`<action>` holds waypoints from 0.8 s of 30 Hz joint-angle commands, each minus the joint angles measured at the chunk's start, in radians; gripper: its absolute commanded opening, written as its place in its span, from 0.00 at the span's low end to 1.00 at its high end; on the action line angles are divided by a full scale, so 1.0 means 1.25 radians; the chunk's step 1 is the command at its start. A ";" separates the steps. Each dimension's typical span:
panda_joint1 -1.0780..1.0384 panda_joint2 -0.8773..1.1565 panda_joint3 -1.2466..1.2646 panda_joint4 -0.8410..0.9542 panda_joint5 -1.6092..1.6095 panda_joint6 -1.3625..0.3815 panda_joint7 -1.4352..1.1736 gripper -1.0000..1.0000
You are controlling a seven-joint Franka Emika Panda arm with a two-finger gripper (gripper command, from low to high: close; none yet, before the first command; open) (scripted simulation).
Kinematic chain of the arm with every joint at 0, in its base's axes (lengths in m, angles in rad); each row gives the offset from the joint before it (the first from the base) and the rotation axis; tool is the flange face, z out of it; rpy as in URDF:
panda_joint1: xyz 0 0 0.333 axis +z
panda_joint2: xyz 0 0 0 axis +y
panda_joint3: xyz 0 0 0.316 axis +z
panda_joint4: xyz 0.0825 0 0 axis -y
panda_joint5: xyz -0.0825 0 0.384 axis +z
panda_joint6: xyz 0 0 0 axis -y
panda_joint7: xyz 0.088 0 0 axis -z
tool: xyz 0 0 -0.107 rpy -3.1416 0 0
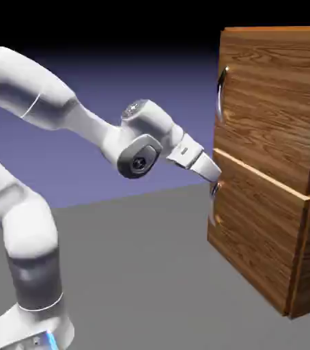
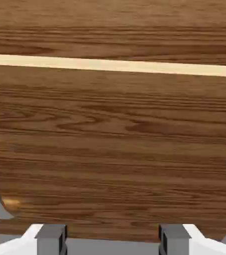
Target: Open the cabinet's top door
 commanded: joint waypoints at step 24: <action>-0.448 -0.299 0.439 0.215 0.835 -0.093 -0.373 0.50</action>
